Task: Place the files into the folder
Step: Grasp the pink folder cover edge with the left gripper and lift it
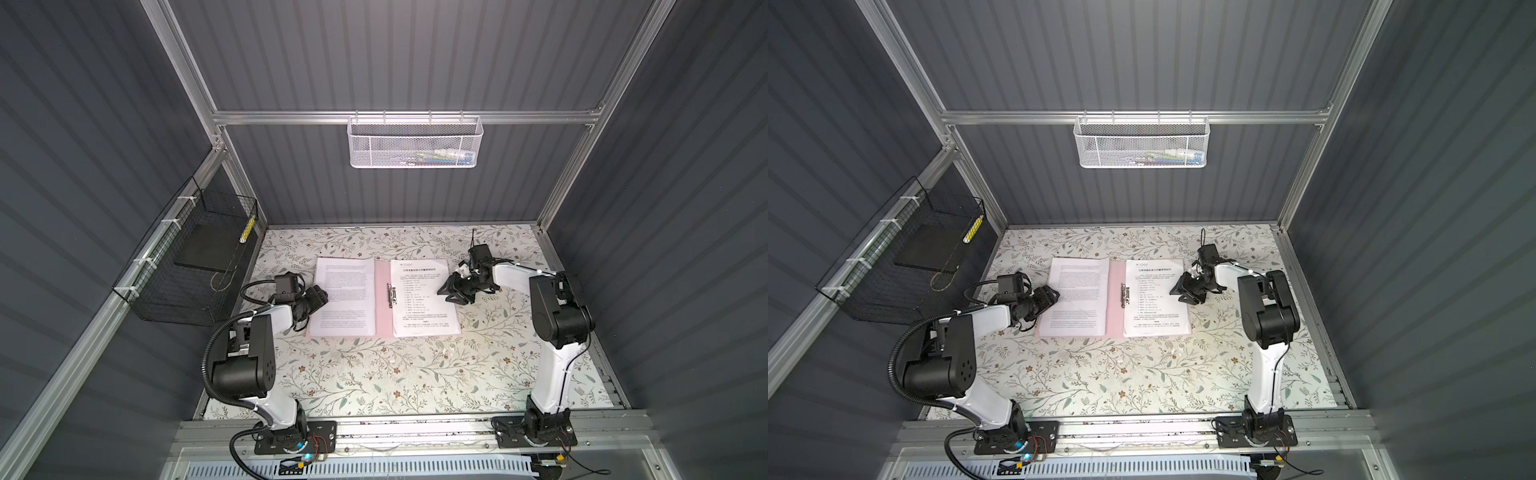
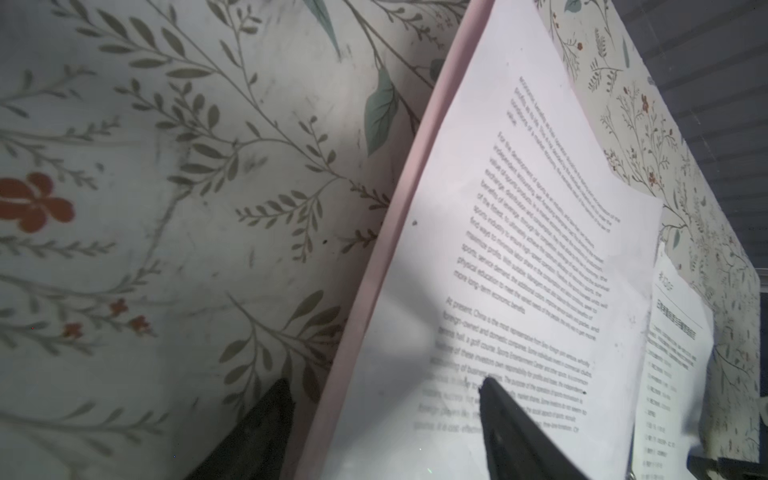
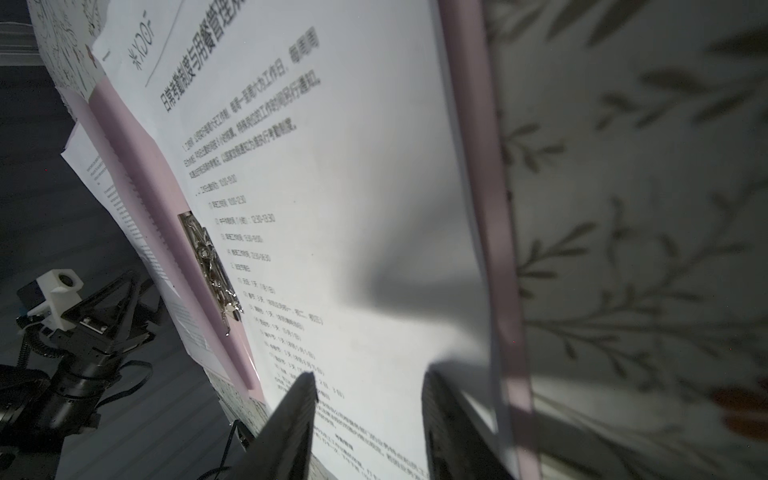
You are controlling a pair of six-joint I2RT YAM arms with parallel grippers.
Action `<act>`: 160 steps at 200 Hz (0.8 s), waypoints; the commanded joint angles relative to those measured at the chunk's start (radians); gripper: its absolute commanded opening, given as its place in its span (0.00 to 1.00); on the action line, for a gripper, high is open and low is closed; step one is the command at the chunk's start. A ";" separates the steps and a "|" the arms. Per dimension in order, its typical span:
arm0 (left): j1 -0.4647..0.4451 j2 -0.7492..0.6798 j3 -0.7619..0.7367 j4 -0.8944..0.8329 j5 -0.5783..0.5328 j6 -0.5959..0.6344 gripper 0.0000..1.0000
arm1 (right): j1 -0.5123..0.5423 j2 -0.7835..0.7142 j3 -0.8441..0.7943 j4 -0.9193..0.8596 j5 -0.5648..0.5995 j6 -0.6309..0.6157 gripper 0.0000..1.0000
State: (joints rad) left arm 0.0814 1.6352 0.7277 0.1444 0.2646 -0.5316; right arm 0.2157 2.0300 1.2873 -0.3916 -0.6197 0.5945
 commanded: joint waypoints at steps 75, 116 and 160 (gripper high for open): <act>0.015 0.006 -0.050 0.170 0.230 -0.109 0.66 | 0.010 0.036 -0.007 -0.014 0.010 0.007 0.45; 0.015 -0.056 -0.035 0.116 0.259 -0.099 0.65 | 0.017 0.041 -0.001 -0.016 0.008 0.005 0.45; 0.015 -0.132 -0.021 0.090 0.309 -0.124 0.65 | 0.020 0.048 -0.006 -0.012 0.005 0.005 0.45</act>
State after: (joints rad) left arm 0.1009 1.5505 0.6880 0.2695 0.4896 -0.6262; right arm 0.2222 2.0350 1.2877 -0.3798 -0.6292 0.5987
